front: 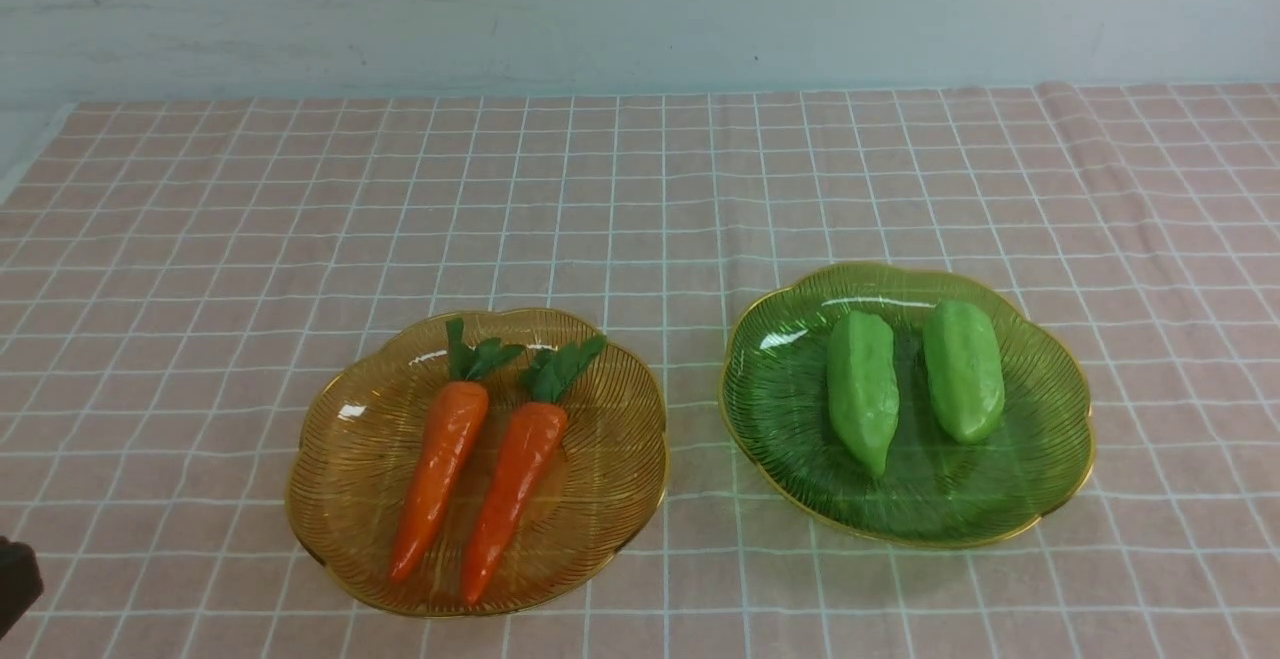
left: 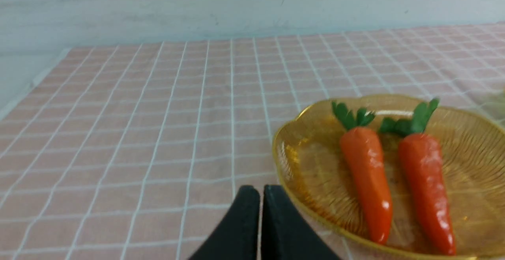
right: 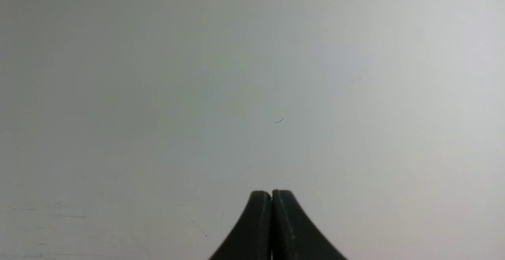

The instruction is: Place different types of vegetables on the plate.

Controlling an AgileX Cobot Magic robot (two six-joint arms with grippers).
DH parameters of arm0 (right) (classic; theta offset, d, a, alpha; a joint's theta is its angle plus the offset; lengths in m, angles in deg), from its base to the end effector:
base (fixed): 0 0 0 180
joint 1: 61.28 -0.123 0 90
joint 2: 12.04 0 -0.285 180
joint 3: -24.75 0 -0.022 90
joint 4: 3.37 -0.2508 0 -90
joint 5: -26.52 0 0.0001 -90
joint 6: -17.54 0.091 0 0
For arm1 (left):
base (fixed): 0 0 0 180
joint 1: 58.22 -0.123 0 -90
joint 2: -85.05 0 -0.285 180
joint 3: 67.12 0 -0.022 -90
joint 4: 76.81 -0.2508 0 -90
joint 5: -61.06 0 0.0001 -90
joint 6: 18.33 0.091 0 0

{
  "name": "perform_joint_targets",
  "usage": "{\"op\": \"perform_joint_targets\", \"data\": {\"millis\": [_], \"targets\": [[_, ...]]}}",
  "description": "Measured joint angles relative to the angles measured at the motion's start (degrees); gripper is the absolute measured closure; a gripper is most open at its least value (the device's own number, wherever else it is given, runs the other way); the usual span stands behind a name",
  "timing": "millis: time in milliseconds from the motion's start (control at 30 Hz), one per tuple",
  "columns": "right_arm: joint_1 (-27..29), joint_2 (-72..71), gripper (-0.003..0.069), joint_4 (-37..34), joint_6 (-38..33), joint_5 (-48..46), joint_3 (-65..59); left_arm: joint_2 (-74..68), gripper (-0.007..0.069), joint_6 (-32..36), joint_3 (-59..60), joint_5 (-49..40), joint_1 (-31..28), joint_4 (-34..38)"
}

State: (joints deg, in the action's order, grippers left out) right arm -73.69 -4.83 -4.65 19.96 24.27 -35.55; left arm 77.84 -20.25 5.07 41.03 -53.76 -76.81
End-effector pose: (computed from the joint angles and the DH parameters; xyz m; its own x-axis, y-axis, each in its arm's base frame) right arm 0.0254 0.0057 0.3064 0.3233 0.1372 -0.9363 -0.2371 0.9696 0.0602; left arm 0.0493 -0.0038 0.2115 -0.1659 -0.0207 -0.9859 0.0722 0.9968 -0.0331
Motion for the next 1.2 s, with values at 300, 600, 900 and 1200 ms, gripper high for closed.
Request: {"op": "perform_joint_targets", "data": {"millis": [300, 600, 900, 1200], "targets": [[0.0, 0.0, 0.0674, 0.0, 0.0, 0.0, 0.0, 0.1, 0.0627, 1.5, 6.6, -0.3, -1.5, 0.4], [0.0, 0.0, 0.0674, 0.0, 0.0, 0.0, 0.0, 0.1, 0.0627, 1.9, 6.6, -1.8, -1.5, 0.8], [0.0, 0.0, 0.0674, 0.0, 0.0, 0.0, 0.0, 0.1, 0.0627, 1.9, 6.6, -1.8, -1.5, 0.8], [0.0, 0.0, 0.0674, 0.0, 0.0, 0.0, 0.0, 0.1, 0.0627, 1.9, 6.6, -1.8, -1.6, 0.8]]}}
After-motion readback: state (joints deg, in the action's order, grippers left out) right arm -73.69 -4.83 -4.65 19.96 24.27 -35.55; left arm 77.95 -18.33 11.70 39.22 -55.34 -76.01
